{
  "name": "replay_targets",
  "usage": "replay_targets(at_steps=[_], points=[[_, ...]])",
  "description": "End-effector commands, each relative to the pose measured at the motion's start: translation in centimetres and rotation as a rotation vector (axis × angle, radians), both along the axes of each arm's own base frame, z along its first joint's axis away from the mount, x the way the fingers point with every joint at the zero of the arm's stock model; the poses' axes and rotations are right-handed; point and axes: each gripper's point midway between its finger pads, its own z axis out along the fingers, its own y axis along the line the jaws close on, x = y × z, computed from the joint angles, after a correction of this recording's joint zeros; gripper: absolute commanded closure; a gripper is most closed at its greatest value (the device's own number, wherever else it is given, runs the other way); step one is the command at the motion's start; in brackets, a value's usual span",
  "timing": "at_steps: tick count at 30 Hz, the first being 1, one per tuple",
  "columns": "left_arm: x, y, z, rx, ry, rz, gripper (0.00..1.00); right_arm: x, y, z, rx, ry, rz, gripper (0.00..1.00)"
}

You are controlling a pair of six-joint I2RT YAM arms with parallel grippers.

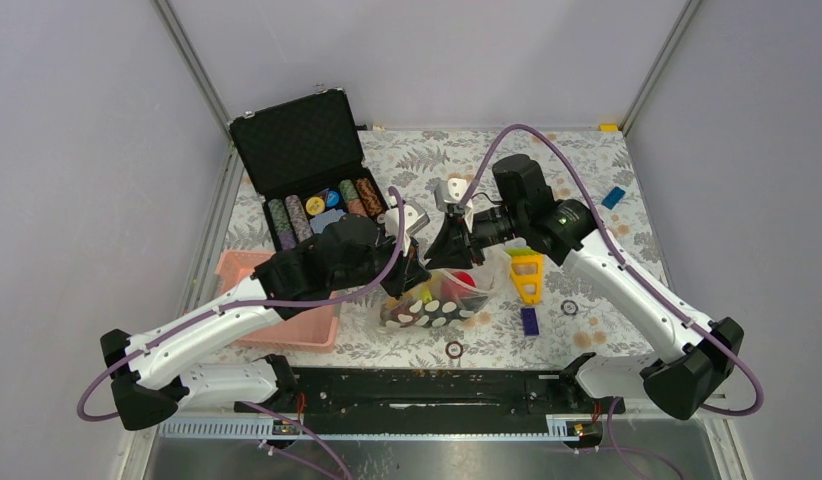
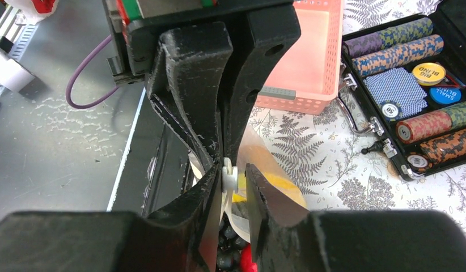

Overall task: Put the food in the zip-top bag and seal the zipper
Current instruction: Zip the zipper food storage bag at the center of the board.

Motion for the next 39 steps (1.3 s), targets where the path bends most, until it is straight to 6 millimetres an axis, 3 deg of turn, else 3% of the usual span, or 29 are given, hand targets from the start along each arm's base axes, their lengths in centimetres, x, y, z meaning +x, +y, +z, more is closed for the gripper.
replay_targets(at_steps=[1,7,15,20,23,29,34,39], points=[[-0.1,-0.5,3.5,-0.114,-0.064,-0.016,1.0,0.7,0.1,-0.7,-0.045,0.001,-0.032,0.74],[-0.1,-0.3,3.4,-0.123,-0.081,-0.016,1.0,-0.8,-0.4,-0.9,-0.065,0.013,0.047,1.0],[1.3,1.7,3.3,-0.146,-0.115,0.125,1.0,-0.3,-1.1,-2.7,-0.138,0.014,-0.001,1.0],[1.0,2.7,3.0,-0.16,-0.127,0.143,1.0,0.0,-1.0,-2.8,-0.145,0.024,-0.012,1.0],[1.5,3.5,2.9,-0.164,-0.135,0.193,1.0,1.0,-1.6,-4.0,-0.202,0.0,-0.075,1.0],[4.2,6.9,1.5,-0.13,-0.144,0.453,1.0,2.9,-4.4,-7.2,-0.387,-0.043,-0.2,1.0],[6.2,10.3,0.5,-0.106,-0.16,0.684,1.0,4.5,-6.1,-8.5,-0.474,-0.039,-0.285,1.0],[7.2,12.2,-0.3,-0.071,-0.171,0.812,1.0,5.1,-7.5,-9.3,-0.523,-0.012,-0.339,1.0]])
